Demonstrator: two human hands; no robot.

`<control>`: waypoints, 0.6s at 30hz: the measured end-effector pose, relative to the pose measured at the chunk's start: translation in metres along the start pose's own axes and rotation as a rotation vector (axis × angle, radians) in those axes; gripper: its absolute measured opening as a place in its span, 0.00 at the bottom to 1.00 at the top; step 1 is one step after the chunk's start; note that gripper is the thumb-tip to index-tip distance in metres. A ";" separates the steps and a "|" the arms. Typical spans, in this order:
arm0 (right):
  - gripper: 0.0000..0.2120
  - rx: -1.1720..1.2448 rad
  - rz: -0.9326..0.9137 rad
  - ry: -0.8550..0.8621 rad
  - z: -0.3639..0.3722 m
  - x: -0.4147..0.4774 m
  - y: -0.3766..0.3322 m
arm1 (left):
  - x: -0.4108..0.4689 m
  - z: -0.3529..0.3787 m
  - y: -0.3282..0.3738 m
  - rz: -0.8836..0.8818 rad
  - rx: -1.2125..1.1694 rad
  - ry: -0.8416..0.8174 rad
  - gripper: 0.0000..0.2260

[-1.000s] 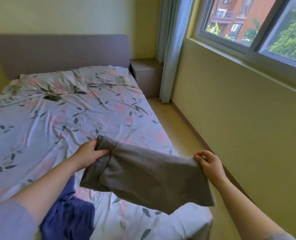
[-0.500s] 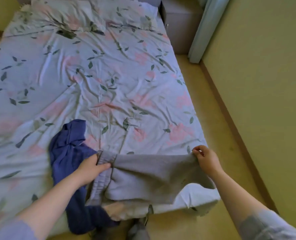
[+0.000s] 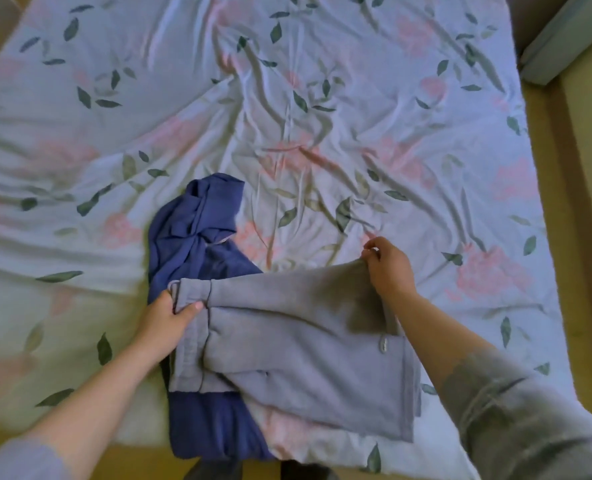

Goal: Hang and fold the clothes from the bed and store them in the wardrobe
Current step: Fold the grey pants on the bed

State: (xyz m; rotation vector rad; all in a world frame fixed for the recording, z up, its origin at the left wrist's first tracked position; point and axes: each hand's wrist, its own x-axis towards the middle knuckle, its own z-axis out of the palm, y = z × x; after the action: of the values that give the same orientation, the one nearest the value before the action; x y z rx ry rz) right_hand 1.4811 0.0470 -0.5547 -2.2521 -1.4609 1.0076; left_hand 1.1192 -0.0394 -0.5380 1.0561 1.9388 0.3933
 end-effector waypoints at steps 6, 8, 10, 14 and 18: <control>0.26 -0.100 0.028 -0.186 0.042 0.036 0.001 | 0.044 0.016 -0.012 -0.109 0.170 0.079 0.13; 0.31 -0.190 0.047 -0.228 0.042 0.029 0.016 | 0.045 0.025 -0.008 -0.089 0.306 0.080 0.24; 0.33 -0.205 0.077 -0.214 0.038 0.017 0.033 | 0.043 0.035 0.001 0.035 0.442 0.087 0.30; 0.21 -0.121 0.096 -0.058 0.028 -0.013 0.066 | 0.041 0.064 0.032 0.264 0.472 -0.073 0.22; 0.15 -0.081 0.186 0.122 0.016 -0.026 0.100 | 0.044 0.112 0.064 0.329 0.318 -0.307 0.16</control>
State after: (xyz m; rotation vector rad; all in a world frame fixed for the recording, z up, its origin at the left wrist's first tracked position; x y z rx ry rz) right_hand 1.5323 -0.0232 -0.6121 -2.4969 -1.2831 0.8577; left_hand 1.2324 0.0202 -0.5869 1.5543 1.5847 0.0893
